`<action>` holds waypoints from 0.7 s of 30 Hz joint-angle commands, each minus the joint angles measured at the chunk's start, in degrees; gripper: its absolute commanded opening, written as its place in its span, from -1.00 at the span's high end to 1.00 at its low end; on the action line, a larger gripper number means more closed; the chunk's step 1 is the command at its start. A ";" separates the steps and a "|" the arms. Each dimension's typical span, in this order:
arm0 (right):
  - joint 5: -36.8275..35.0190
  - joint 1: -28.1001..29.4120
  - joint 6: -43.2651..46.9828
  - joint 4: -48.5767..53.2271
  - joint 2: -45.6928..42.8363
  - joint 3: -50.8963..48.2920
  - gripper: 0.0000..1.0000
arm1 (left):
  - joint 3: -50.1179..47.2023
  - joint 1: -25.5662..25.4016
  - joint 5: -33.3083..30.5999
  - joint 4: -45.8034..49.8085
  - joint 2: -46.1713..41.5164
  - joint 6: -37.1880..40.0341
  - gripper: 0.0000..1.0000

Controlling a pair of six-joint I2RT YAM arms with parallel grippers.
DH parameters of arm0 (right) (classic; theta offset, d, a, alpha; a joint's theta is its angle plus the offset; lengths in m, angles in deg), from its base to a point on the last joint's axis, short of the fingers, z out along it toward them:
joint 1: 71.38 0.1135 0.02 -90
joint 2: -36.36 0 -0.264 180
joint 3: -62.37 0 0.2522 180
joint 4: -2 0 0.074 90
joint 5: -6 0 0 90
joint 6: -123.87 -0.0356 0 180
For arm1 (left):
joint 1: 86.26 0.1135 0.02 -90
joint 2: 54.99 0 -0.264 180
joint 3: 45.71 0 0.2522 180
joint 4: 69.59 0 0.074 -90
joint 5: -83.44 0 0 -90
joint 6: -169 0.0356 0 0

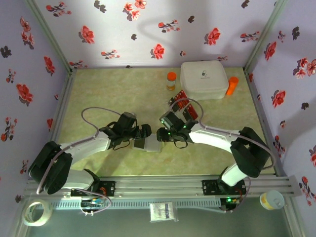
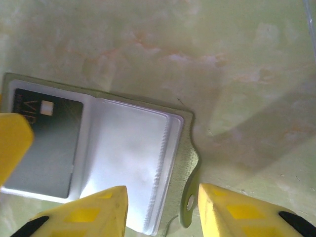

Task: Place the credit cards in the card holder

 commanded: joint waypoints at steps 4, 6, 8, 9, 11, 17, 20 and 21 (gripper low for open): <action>-0.77 -0.16 0.56 0.30 3.26 -0.19 0.32 | -0.59 -0.29 0.62 -0.47 -1.36 -0.37 -1.00; -1.05 -0.26 0.56 0.19 3.45 -0.64 0.52 | -0.56 -0.30 0.67 -0.46 -1.49 -0.40 -1.00; -1.05 -0.54 0.37 -0.31 3.45 -1.30 0.74 | -0.51 -0.27 0.65 -0.46 -1.49 -0.43 -1.00; -0.97 -0.75 0.23 -0.69 3.29 -1.65 0.86 | -0.37 -0.29 0.68 -0.33 -1.44 -0.38 -0.99; -0.35 -1.42 -0.12 -2.02 2.99 -2.63 1.00 | -0.13 -0.31 1.20 -0.53 -1.71 -0.39 -1.00; 5.27 -4.89 -2.60 -11.81 2.00 -7.21 1.00 | 1.09 -1.35 4.36 -3.78 -2.52 -1.82 -0.99; 6.45 -5.45 -2.95 -13.83 2.03 -7.87 1.00 | 2.52 -2.99 5.02 -5.23 -1.58 -2.79 -1.00; 6.59 -5.48 -3.08 -14.02 2.00 -7.94 1.00 | 3.03 -3.65 5.01 -5.56 -1.12 -2.99 -1.00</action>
